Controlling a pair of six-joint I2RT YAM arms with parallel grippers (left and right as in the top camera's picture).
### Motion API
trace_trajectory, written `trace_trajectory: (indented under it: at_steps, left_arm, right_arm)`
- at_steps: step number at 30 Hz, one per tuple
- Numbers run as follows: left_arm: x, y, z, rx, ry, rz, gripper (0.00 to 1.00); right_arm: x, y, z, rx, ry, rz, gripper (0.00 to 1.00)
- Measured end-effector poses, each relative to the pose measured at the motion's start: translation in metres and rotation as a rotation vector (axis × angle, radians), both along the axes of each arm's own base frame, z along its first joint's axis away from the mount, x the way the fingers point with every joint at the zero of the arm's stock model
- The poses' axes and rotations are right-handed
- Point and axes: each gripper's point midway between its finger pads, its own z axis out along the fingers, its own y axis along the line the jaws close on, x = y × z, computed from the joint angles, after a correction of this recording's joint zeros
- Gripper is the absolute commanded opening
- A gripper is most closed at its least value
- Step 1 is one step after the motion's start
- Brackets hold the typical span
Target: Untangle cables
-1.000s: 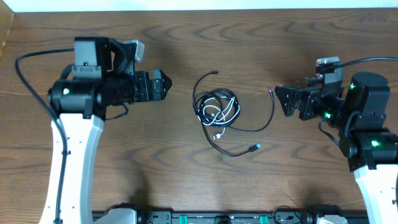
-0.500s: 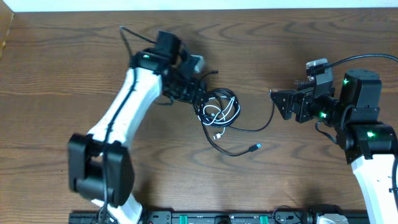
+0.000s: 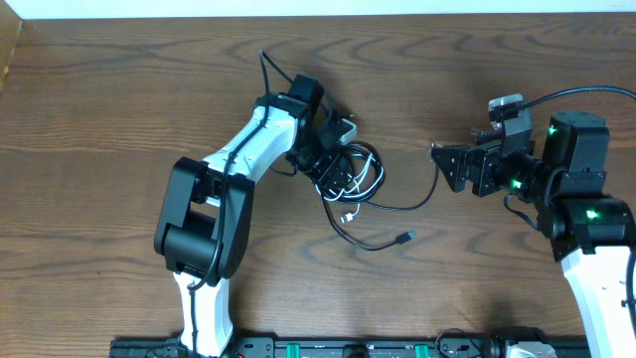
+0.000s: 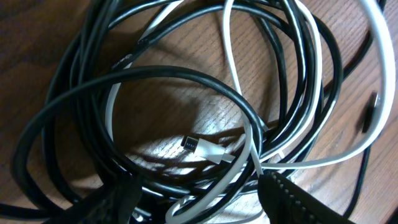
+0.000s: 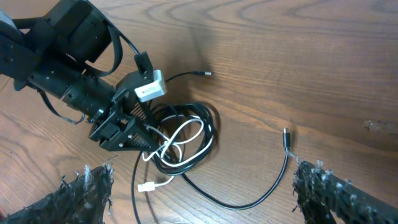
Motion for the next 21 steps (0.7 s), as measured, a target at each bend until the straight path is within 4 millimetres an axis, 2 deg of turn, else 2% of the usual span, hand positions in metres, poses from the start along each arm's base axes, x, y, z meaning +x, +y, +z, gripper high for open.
trace_trajectory:
  at_steps: [2, 7, 9, 13, 15, 16, 18, 20, 21]
  left_arm:
    - [0.001, 0.0, 0.0, 0.001, -0.009, -0.011, 0.32]
    - [0.002, -0.003, 0.0, -0.003, -0.018, -0.013, 0.15]
    - [0.002, -0.003, 0.0, -0.003, -0.02, -0.015, 0.08]
    - [0.002, -0.003, 0.002, -0.001, -0.01, 0.013, 0.08]
    - [0.004, -0.003, 0.01, -0.006, -0.019, 0.037, 0.07]
    - [0.005, -0.004, 0.019, -0.012, -0.034, 0.048, 0.08]
    - [0.01, -0.005, 0.058, -0.051, -0.116, 0.072, 0.07]
    - [0.011, -0.006, 0.113, -0.112, -0.233, 0.098, 0.07]
    - [0.011, -0.006, 0.133, -0.137, -0.276, 0.11, 0.07]
  right_arm:
    - [0.0, 0.0, 0.0, 0.0, 0.0, 0.0, 0.93]
    - [0.0, 0.0, 0.0, 0.0, 0.001, 0.0, 0.93]
    - [0.0, 0.0, -0.001, 0.0, 0.002, 0.0, 0.97]
    - [0.001, 0.0, -0.002, 0.0, 0.006, 0.001, 0.98]
    - [0.002, 0.0, -0.005, -0.001, 0.016, 0.001, 0.98]
    - [0.002, 0.0, -0.006, -0.001, 0.019, 0.001, 0.98]
    - [0.003, 0.0, -0.008, -0.001, 0.025, 0.001, 0.98]
    - [0.003, 0.002, -0.007, 0.009, 0.026, 0.012, 0.99]
    - [0.003, 0.004, -0.006, 0.018, 0.023, 0.021, 0.98]
